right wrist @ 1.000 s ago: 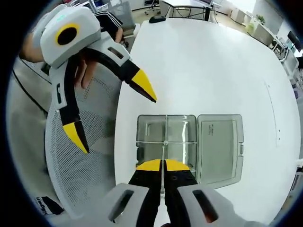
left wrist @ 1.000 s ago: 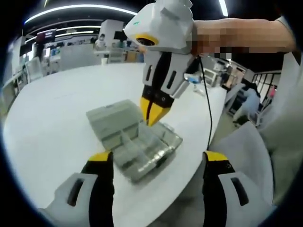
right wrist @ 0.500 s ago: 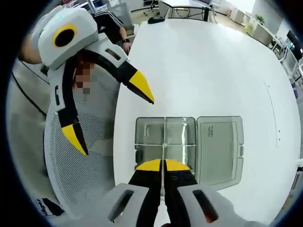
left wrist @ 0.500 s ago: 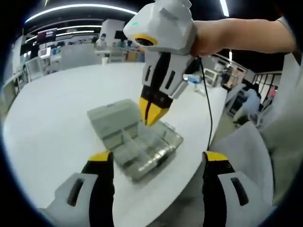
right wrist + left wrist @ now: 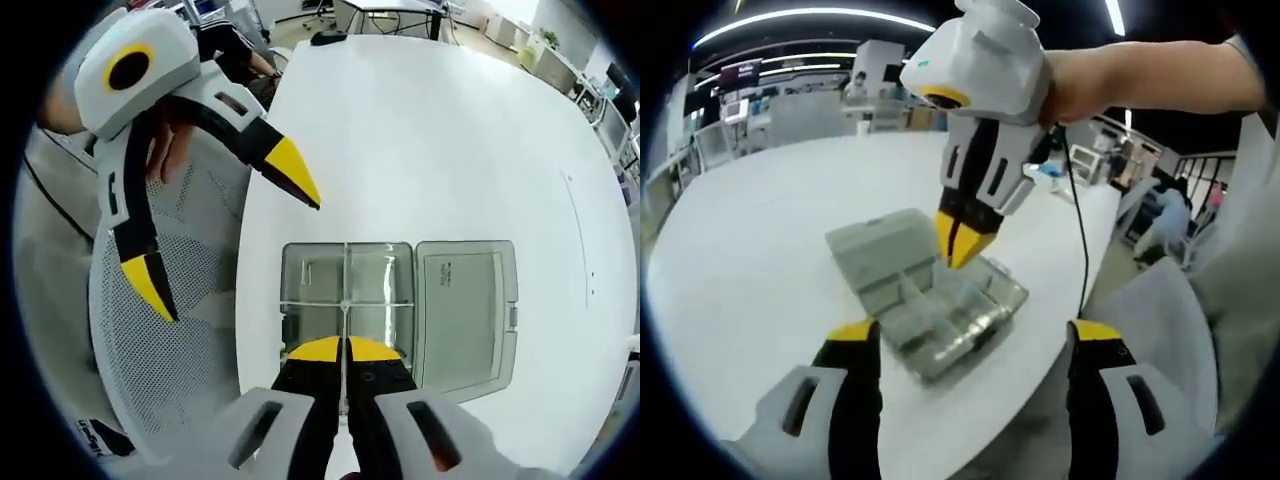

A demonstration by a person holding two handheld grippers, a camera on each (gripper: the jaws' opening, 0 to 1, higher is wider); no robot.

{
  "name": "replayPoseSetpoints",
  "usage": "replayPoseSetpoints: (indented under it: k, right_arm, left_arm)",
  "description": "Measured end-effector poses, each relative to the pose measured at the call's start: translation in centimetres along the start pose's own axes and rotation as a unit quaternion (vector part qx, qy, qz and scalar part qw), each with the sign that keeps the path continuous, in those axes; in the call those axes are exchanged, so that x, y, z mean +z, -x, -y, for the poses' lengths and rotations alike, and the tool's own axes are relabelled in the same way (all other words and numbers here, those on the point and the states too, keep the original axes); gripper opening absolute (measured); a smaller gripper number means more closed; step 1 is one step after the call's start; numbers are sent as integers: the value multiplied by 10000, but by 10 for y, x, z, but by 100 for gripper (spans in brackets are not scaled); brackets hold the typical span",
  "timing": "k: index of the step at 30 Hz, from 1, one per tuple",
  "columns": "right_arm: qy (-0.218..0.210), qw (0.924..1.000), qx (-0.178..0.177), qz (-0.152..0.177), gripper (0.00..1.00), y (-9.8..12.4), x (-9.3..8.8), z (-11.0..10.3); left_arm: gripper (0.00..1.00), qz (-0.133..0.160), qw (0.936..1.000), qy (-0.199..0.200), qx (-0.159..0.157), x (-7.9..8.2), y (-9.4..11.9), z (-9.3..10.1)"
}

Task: Insert the divider into the dual guide fixture by aligning both edges with the guide slots and pushing it downward to the bottom, including one-sided entry, uneven engagement, binding, and posture correction.

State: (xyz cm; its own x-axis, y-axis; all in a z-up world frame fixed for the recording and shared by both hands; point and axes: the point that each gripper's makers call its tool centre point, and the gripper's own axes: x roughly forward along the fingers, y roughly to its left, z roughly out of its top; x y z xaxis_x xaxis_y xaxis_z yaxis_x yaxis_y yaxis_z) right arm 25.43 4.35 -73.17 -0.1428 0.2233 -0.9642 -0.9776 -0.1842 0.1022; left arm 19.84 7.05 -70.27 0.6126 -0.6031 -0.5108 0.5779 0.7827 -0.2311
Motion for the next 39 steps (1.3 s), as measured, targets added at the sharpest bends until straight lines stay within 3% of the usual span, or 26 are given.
replayPoseSetpoints:
  k: [39]
  right_arm:
    - [0,9999,-39,131,0,-4,2,-4]
  left_arm:
    - [74,-13,10000,9,28,-2,2,-2]
